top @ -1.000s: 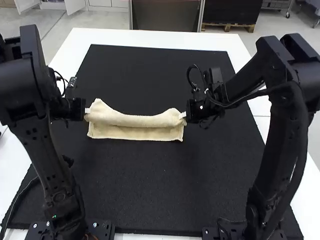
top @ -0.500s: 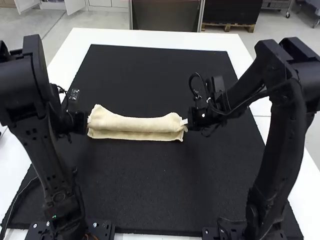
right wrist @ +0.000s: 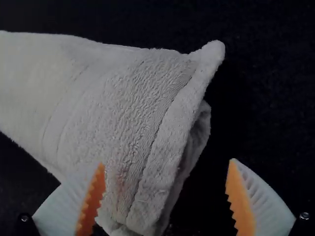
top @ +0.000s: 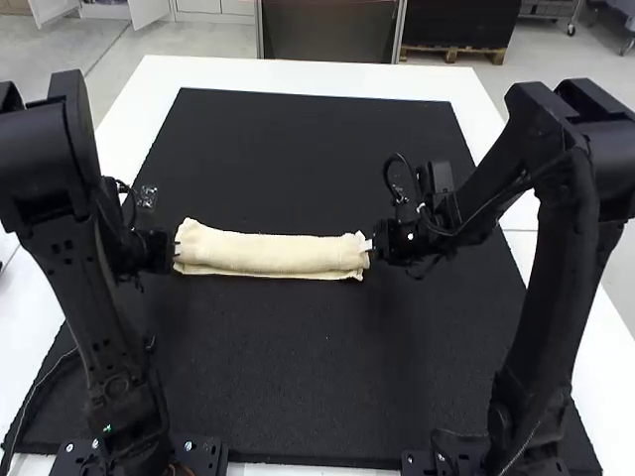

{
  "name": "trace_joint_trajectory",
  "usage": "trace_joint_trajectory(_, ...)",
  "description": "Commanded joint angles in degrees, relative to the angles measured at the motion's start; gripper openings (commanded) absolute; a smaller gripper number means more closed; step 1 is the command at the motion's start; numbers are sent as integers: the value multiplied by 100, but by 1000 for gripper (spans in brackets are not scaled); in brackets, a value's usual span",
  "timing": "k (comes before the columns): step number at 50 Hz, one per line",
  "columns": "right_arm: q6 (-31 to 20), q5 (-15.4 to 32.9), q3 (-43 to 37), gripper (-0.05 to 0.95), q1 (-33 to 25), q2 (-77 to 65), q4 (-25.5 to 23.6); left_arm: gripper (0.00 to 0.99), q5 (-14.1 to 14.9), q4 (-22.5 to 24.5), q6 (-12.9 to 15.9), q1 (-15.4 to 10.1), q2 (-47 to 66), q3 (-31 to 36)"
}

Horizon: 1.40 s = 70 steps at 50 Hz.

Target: Fold the towel.

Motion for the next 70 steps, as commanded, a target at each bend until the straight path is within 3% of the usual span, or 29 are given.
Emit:
trace_joint_trajectory(1,29,23,-17,734,-50,70,23,893,-139,54,-27,74,71,-18)
trace_joint_trajectory(3,29,23,-17,811,-42,61,14,972,-156,107,-62,83,71,-18)
trace_joint_trajectory(7,29,14,-17,900,-50,61,6,972,-156,221,-220,153,71,-18)
trace_joint_trajectory(15,187,-74,-8,902,-24,70,6,972,-95,617,-580,505,71,0)
trace_joint_trajectory(27,248,-74,97,900,152,70,6,972,2,740,-756,812,54,70)
trace_joint_trajectory(45,336,-65,238,897,363,281,14,972,134,634,-1046,821,-262,88)
trace_joint_trajectory(58,345,-65,343,831,433,527,102,972,283,160,-1213,804,-535,386)
trace_joint_trajectory(61,345,-65,370,762,494,606,102,972,283,142,-1222,786,-596,413)
trace_joint_trajectory(64,345,-65,405,595,547,676,102,972,283,98,-1231,768,-640,430)
trace_joint_trajectory(66,345,-74,422,407,565,720,111,972,283,90,-1275,751,-667,430)
trace_joint_trajectory(69,266,-92,422,7,582,799,164,972,283,90,-1319,733,-728,430)
trace_joint_trajectory(70,248,-136,405,-7,582,826,190,972,283,90,-1327,733,-746,439)
